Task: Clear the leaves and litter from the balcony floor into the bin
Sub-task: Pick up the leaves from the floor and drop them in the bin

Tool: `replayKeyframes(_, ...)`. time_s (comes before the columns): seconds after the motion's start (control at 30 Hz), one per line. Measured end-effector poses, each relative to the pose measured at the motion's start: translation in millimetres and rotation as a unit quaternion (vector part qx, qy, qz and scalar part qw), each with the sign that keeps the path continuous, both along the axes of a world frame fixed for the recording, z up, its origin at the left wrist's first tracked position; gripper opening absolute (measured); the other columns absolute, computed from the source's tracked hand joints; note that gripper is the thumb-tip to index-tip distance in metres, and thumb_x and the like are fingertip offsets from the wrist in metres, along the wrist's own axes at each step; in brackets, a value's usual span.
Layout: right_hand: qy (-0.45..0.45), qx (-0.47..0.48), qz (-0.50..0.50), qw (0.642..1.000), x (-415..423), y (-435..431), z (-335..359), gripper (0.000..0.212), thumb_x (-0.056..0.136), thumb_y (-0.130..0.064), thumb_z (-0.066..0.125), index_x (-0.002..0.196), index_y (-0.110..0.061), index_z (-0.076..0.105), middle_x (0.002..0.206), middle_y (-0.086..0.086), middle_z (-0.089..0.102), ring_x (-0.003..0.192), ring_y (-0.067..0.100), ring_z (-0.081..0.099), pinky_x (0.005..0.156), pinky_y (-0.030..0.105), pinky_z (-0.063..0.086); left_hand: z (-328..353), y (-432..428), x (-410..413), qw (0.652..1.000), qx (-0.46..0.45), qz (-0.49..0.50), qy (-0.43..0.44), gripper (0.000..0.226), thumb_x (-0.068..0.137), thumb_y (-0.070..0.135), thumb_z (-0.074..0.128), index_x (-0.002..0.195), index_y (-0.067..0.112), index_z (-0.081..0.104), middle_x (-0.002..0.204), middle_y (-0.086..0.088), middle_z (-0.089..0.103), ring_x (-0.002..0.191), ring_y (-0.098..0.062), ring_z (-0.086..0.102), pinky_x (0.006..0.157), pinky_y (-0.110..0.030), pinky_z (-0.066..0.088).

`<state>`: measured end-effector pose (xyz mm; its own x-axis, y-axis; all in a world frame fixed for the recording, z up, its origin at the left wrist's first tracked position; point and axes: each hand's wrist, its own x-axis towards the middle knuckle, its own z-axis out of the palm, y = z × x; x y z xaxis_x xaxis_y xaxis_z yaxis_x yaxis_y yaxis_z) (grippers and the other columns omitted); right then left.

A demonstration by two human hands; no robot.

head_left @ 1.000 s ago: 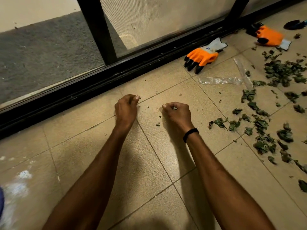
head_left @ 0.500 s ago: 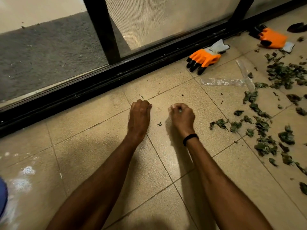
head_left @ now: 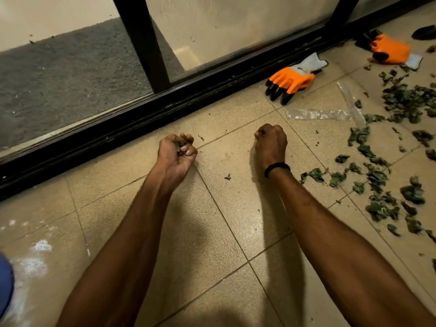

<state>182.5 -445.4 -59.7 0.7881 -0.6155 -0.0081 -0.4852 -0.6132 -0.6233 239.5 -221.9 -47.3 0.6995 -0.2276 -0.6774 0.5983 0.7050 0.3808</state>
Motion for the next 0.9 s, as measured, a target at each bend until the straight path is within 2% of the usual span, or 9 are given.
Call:
replayKeyframes(0.1,0.018,-0.006,-0.009,1.0,1.8,0.9,-1.2,0.017,0.091,0.003,0.053,0.096,-0.006,0.067,0.102,0.01,0.061,0.093,0.022,0.059,0.075,0.02,0.048,-2.3,3.4,0.8,1.0,0.02,-0.013,-0.012,0.019,0.096,0.012,0.04,0.081,0.011,0.053,0.07,-0.004,0.054,0.049,-0.007,0.028,0.045,-0.019,0.025)
replayKeyframes(0.2,-0.008,0.093,-0.047,0.995,-4.0,0.3,6.7,0.011,0.095,-0.011,0.061,0.094,-0.007,0.071,0.095,0.003,0.069,0.086,0.01,0.058,0.063,0.0,0.035,-10.8,4.6,0.6,0.952,0.259,-0.09,-0.139,0.027,0.1,0.033,0.059,0.09,0.008,0.065,0.076,-0.001,0.063,0.055,-0.007,0.048,0.051,-0.022,0.04)
replayKeyframes(0.27,-0.011,0.175,-0.058,0.983,-8.8,2.4,8.1,0.014,0.094,-0.023,0.066,0.095,-0.011,0.073,0.102,0.0,0.073,0.092,0.009,0.062,0.081,0.011,0.046,-20.1,1.8,-2.1,0.801,0.494,-0.156,-0.299,0.026,0.095,0.036,0.067,0.098,0.01,0.074,0.088,-0.001,0.073,0.075,-0.011,0.067,0.07,-0.032,0.058)
replayKeyframes(0.33,-0.003,0.224,-0.031,0.974,-18.3,9.9,10.3,0.013,0.09,-0.028,0.071,0.092,-0.016,0.074,0.1,-0.003,0.073,0.096,0.011,0.067,0.092,0.031,0.054,-25.1,-4.4,-2.3,0.657,0.616,-0.186,-0.393,0.027,0.096,0.031,0.066,0.108,0.008,0.075,0.103,-0.006,0.075,0.093,-0.015,0.069,0.086,-0.036,0.057)
replayKeyframes(0.4,0.004,0.236,0.019,0.971,-31.8,21.4,12.2,0.01,0.088,-0.027,0.073,0.088,-0.017,0.073,0.095,-0.006,0.073,0.095,0.01,0.067,0.091,0.032,0.055,-31.2,-10.9,0.2,0.554,0.676,-0.2,-0.443,0.026,0.097,0.025,0.064,0.109,0.004,0.074,0.103,-0.012,0.073,0.093,-0.021,0.065,0.085,-0.039,0.054)
replayKeyframes(0.47,0.01,0.219,0.076,0.973,-45.9,33.8,12.8,0.006,0.087,-0.024,0.074,0.087,-0.018,0.074,0.09,-0.01,0.072,0.091,0.005,0.065,0.087,0.019,0.051,-38.9,-14.9,2.4,0.496,0.707,-0.2,-0.464,0.023,0.098,0.024,0.063,0.102,0.005,0.076,0.094,-0.013,0.069,0.086,-0.023,0.061,0.079,-0.037,0.05)
replayKeyframes(0.7,0.003,0.111,0.146,0.983,-77.2,63.2,1.2,0.01,0.087,-0.018,0.073,0.095,-0.016,0.08,0.095,-0.005,0.076,0.088,0.0,0.062,0.078,-0.005,0.035,-39.9,-25.2,3.9,0.484,0.745,-0.17,-0.427,0.021,0.101,0.017,0.055,0.092,0.005,0.071,0.091,-0.01,0.064,0.086,-0.021,0.056,0.076,-0.029,0.044)
replayKeyframes(0.8,0.009,0.067,0.161,0.985,-79.6,64.6,1.8,0.014,0.089,-0.013,0.071,0.099,-0.011,0.079,0.098,0.003,0.075,0.087,0.005,0.061,0.078,0.002,0.039,-33.6,-22.4,5.9,0.569,0.721,-0.175,-0.354,0.022,0.1,0.021,0.059,0.095,0.006,0.074,0.094,-0.009,0.072,0.086,-0.019,0.065,0.075,-0.027,0.049)
replayKeyframes(0.9,0.017,0.005,0.202,0.979,-80.6,69.6,-0.1,0.013,0.09,-0.009,0.066,0.085,-0.005,0.078,0.086,0.013,0.071,0.084,0.023,0.064,0.08,0.036,0.05,-20.5,-12.3,-6.3,0.663,0.663,-0.165,-0.305,0.024,0.1,0.021,0.061,0.098,0.003,0.075,0.098,-0.008,0.075,0.085,-0.014,0.068,0.078,-0.023,0.05)
